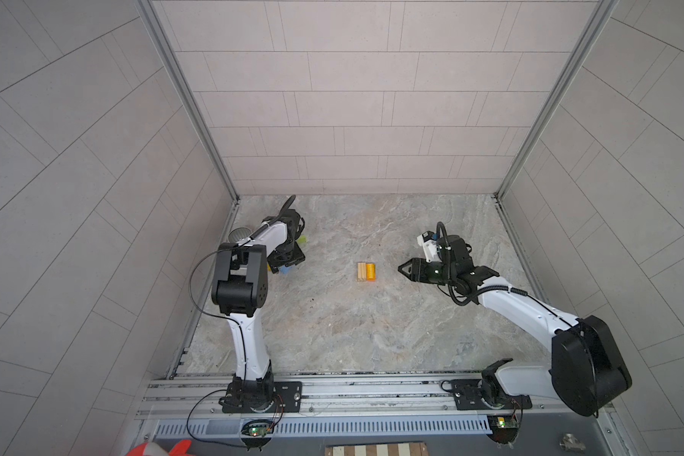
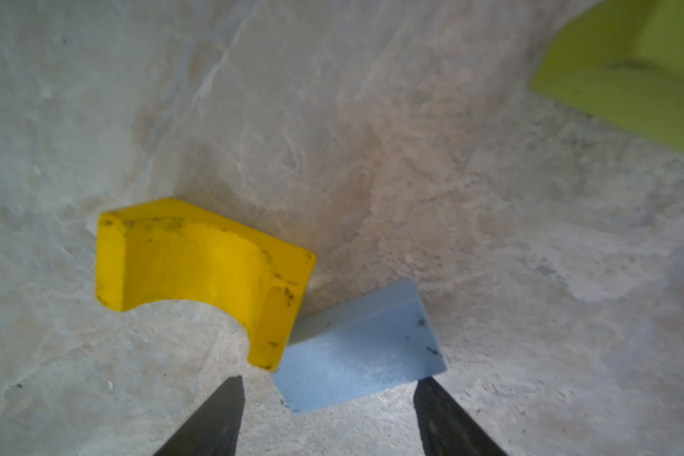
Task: Build the wood block tower
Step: 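Withdraw the left gripper toward the blue block while the right gripper draws back, then lower the left gripper onto the light blue block and close on it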
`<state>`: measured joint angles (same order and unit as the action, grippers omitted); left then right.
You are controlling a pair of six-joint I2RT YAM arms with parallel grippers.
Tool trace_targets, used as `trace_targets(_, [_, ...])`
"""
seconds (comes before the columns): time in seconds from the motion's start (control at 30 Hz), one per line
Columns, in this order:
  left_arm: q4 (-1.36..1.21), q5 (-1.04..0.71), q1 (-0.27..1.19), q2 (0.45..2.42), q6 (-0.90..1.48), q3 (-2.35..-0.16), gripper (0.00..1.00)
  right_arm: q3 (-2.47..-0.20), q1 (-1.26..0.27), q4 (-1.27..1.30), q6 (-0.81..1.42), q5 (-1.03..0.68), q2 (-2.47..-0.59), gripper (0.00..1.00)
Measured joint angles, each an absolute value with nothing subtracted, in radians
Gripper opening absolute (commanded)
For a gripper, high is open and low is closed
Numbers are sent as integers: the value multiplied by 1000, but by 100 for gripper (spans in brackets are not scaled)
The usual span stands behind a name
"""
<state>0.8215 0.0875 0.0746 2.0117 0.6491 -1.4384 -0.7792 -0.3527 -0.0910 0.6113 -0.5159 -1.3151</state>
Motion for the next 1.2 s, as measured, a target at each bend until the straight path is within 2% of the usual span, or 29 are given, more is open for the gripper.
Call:
trace_targets(0.23, [785,88,75,2011,717,-1437,90,-777,-353,-73,612,-520,-1315,50])
trace_targets(0.63, [738,85,76,2015,792,-1437,95,-777,-353,-61,619,-536,-1316,50])
trace_targets(0.8, [733,90,77,2020,807,-1438,95,-777,-353,-52,623,-538,-1321,50])
trace_targets(1.03, [729,107,77,2021,846,-1438,84,-771,-356,-42,629,-542,-1335,50])
trace_targets(1.2, [723,110,77,2021,873,-1436,82,-767,-358,-39,630,-542,-1336,50])
